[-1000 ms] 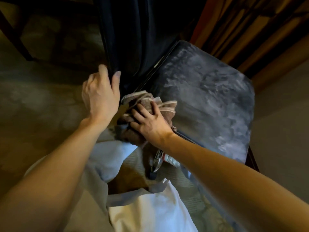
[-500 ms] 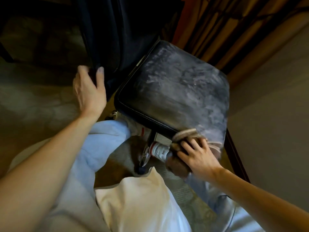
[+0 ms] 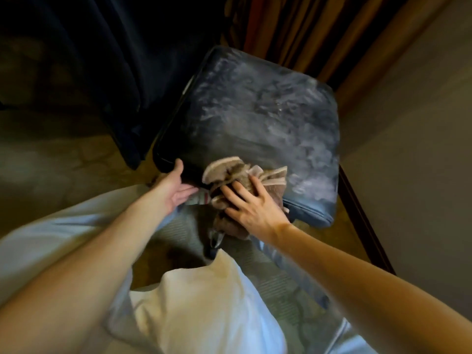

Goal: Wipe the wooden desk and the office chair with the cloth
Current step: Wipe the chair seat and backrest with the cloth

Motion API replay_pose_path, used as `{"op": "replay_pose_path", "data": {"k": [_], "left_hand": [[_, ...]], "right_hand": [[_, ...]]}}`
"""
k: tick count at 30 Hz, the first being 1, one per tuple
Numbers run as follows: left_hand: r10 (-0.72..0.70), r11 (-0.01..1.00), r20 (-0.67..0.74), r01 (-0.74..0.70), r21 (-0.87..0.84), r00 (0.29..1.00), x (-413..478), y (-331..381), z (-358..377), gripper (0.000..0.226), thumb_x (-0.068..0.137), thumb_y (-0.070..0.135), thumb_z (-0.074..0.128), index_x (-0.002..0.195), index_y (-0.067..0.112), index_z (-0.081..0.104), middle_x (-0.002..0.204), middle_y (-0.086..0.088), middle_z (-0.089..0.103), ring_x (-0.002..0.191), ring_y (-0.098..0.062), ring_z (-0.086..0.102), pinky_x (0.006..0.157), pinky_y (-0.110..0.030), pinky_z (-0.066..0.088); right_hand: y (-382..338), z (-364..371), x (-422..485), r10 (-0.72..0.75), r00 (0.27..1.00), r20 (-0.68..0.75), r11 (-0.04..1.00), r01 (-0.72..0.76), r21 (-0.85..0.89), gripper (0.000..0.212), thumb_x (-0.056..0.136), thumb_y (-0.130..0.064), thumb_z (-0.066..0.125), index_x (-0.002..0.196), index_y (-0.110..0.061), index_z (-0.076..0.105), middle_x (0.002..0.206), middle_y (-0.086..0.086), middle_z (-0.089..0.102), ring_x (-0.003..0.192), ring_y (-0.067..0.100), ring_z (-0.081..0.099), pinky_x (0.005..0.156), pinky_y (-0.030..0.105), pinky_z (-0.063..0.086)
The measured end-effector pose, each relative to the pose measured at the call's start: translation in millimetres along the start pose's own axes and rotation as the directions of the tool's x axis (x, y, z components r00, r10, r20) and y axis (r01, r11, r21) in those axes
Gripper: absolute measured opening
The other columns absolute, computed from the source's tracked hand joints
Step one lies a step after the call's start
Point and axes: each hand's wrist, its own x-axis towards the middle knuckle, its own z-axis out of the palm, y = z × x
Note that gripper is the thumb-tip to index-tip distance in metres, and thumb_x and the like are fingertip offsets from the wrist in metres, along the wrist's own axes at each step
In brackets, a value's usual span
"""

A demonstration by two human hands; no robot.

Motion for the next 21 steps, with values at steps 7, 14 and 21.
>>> {"op": "replay_pose_path", "data": {"k": [7, 14, 21], "left_hand": [[0.059, 0.998, -0.104, -0.063, -0.030, 0.993, 5, -6, 7, 0.069, 0.098, 0.064, 0.045, 0.148, 0.016, 0.045, 0.139, -0.020, 0.062, 0.089, -0.018, 0.070, 0.091, -0.029, 0.050], [0.133, 0.990, -0.151, -0.138, -0.027, 0.980, -4, -17, 15, 0.091, 0.093, 0.077, 0.038, 0.156, 0.012, 0.034, 0.147, -0.014, 0.057, 0.113, -0.019, 0.068, 0.108, -0.035, 0.047], [0.087, 0.991, -0.075, -0.093, -0.094, 0.993, -1, -23, 37, 0.070, 0.097, 0.062, 0.051, 0.143, 0.009, 0.050, 0.143, -0.016, 0.060, 0.113, -0.024, 0.067, 0.099, -0.034, 0.051]], "right_hand": [[59, 93, -158, 0.154, 0.987, 0.047, 0.986, -0.150, -0.071, 0.072, 0.077, -0.014, 0.071, 0.146, -0.030, 0.057, 0.151, 0.015, 0.043, 0.126, 0.039, 0.044, 0.108, 0.066, 0.031], [41, 60, -132, 0.169, 0.961, -0.218, 0.982, -0.144, 0.124, 0.053, 0.090, -0.022, 0.051, 0.142, -0.025, 0.060, 0.152, 0.021, 0.038, 0.128, 0.041, 0.046, 0.103, 0.063, 0.036], [-14, 41, -27, -0.013, 0.998, -0.060, 0.999, 0.010, -0.048, 0.050, 0.099, -0.028, 0.058, 0.148, -0.029, 0.052, 0.170, 0.008, 0.021, 0.158, 0.036, 0.007, 0.118, 0.067, -0.019]]}}
